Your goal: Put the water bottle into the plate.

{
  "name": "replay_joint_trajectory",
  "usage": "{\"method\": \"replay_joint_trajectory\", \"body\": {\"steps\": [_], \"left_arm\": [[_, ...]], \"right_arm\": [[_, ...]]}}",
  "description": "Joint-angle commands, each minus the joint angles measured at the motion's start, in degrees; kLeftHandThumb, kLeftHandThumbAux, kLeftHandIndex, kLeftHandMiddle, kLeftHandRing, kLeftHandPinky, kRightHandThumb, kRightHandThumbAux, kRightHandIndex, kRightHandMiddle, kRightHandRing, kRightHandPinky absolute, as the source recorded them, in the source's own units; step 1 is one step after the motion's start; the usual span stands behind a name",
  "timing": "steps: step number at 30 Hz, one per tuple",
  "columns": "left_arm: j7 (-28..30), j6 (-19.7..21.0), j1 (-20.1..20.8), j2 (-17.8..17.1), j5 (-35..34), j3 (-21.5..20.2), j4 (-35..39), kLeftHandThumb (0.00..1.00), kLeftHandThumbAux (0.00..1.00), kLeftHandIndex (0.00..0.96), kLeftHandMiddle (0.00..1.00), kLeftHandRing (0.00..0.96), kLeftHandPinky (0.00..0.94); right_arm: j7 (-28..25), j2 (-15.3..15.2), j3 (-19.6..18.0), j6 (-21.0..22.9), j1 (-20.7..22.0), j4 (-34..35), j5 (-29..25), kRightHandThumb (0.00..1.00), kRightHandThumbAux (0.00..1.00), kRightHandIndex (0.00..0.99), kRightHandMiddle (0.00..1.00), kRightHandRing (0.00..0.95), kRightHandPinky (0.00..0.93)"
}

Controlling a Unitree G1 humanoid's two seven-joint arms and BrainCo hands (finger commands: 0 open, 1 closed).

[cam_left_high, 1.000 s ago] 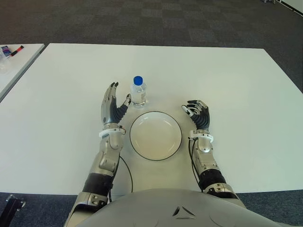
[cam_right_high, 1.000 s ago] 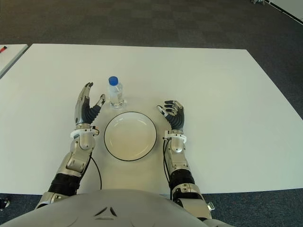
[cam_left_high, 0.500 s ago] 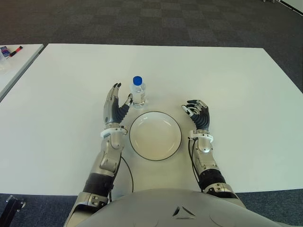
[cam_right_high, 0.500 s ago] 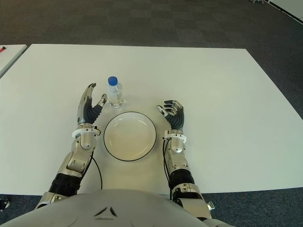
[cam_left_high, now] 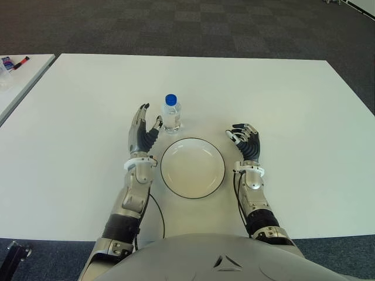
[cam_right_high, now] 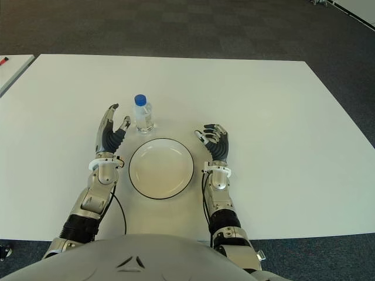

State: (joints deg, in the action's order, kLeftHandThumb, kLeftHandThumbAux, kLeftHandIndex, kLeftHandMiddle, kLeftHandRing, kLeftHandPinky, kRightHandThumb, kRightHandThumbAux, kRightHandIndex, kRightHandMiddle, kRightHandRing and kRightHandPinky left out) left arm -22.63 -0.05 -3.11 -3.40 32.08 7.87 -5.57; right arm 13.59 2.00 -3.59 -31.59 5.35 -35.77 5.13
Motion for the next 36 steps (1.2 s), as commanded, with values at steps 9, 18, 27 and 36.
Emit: {"method": "replay_joint_trajectory", "body": {"steps": [9, 18, 27, 36], "left_arm": [[0.6, 2.0, 0.0, 0.0, -0.1, 0.6, 0.4, 0.509, 0.246, 0.000, 0.000, 0.010, 0.128], [0.6, 2.6, 0.2, -0.5, 0.6, 1.2, 0.5, 0.445, 0.227, 0.000, 0.000, 0.000, 0.109], [1.4, -0.4, 2.0, -1.4, -2.9, 0.2, -3.2, 0.404, 0.216, 0.000, 0.000, 0.000, 0.026], [0.3, -9.0, 3.0, -1.2, -8.6, -1.3, -8.8, 0.362, 0.335, 0.000, 0.000, 0.011, 0.121]], "right_arm": [[0.3, 0.3, -0.1, 1.8, -1.5, -2.0, 0.0, 0.700, 0.722, 0.421, 0.421, 0.420, 0.426], [0.6, 0.1, 0.1, 2.5, -1.5, -1.8, 0.4, 0.698, 0.723, 0.419, 0.419, 0.412, 0.397], [0.5, 0.2, 0.2, 2.6, -1.5, -1.9, 0.2, 0.696, 0.723, 0.417, 0.420, 0.412, 0.397], [0.0, 0.4, -0.3, 2.1, -1.2, -2.6, -0.7, 0.695, 0.724, 0.416, 0.419, 0.412, 0.398]]}}
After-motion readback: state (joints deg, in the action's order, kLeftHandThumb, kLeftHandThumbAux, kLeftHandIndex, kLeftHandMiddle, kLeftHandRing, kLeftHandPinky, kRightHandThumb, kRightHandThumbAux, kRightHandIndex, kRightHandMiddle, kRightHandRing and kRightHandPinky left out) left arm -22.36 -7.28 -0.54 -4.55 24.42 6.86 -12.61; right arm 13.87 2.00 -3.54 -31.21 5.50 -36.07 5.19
